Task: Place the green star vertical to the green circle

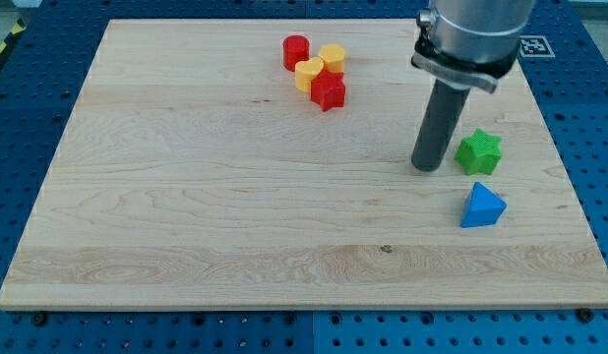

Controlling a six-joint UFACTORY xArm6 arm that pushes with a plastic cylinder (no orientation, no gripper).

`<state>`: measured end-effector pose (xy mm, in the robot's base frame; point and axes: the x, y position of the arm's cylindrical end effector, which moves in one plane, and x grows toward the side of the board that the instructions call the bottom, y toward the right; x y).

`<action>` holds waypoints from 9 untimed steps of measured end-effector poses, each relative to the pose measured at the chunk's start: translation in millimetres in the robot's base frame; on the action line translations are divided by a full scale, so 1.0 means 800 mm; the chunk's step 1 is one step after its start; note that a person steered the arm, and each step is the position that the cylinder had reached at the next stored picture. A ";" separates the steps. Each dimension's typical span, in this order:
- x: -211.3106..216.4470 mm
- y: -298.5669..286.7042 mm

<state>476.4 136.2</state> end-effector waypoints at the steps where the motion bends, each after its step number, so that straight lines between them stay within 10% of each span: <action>1: 0.019 0.008; 9: -0.071 0.154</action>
<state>419.3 259.2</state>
